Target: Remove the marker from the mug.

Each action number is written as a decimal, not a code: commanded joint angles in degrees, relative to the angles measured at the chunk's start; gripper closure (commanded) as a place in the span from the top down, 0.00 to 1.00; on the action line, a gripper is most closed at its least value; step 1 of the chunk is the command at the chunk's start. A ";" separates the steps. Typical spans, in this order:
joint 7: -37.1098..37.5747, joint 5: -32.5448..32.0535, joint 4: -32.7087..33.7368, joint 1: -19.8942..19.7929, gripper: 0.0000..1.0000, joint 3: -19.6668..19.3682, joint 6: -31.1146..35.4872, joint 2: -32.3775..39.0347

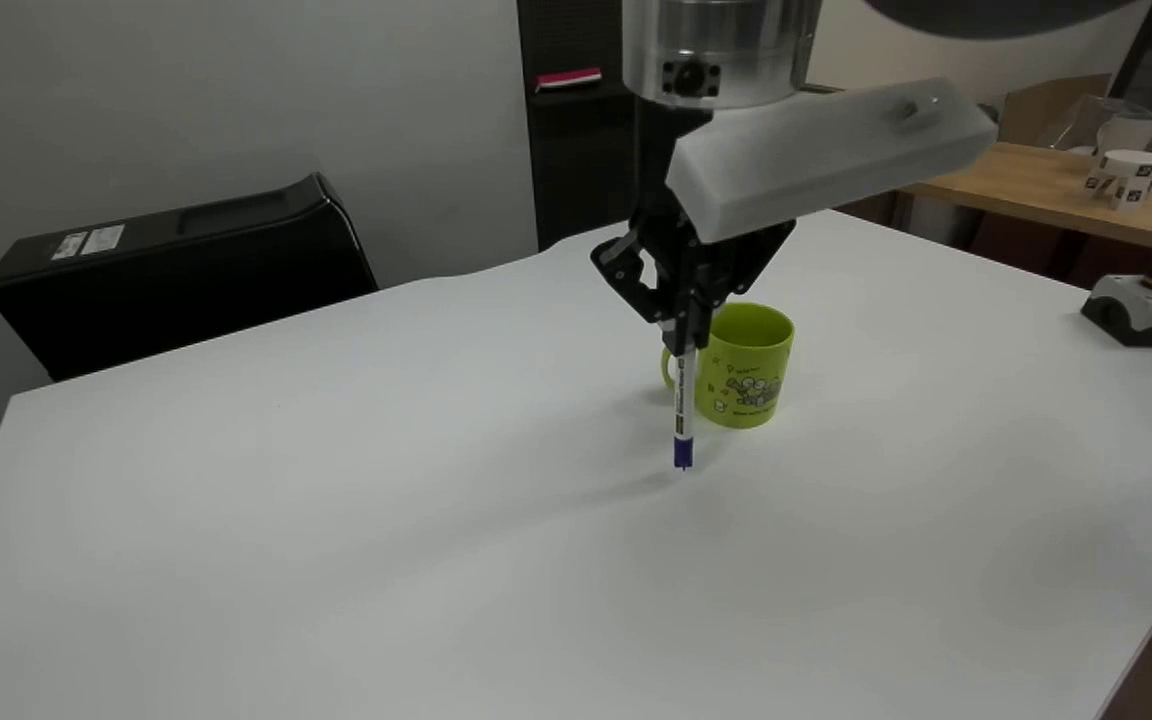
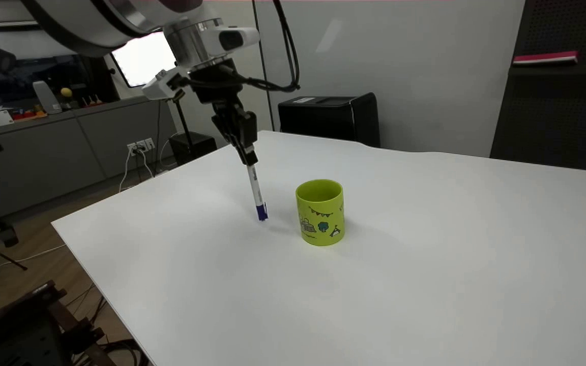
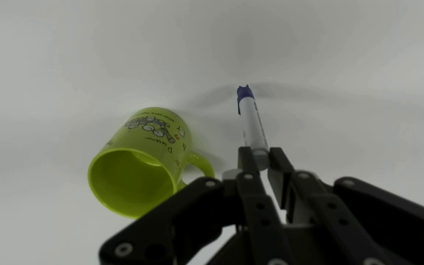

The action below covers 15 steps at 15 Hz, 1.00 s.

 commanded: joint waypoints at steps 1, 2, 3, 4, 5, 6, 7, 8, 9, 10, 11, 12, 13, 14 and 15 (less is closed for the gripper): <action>1.11 -0.53 0.07 1.31 0.04 -1.19 0.46 0.77; 1.01 -0.38 0.16 1.41 0.36 -1.31 0.27 0.99; 0.87 -0.23 0.22 1.45 0.41 -1.40 0.17 1.15; 0.77 -0.08 0.24 1.47 0.47 -1.45 0.12 1.21; 0.74 -0.03 0.23 1.48 0.53 -1.51 0.12 1.23; 0.71 -0.01 0.23 1.48 0.61 -1.58 0.10 1.24; 0.63 0.08 0.23 1.46 0.67 -1.64 0.06 1.23; 0.58 0.14 0.23 1.46 0.73 -1.74 -0.02 1.21; 0.40 0.26 0.25 1.41 0.81 -1.79 -0.20 1.16; -0.48 1.01 0.03 1.12 0.87 -1.57 -0.03 0.76; -0.40 0.67 -0.13 1.19 0.95 -1.75 0.13 0.32; -1.28 1.23 -0.08 0.97 0.99 -1.57 -0.50 -0.26; -2.48 2.16 0.04 0.63 1.00 -1.27 -1.03 -0.58; -3.85 3.02 0.24 0.31 1.00 -1.09 -1.93 -1.13; -6.29 4.68 0.35 -0.14 1.00 -0.65 -3.31 -1.89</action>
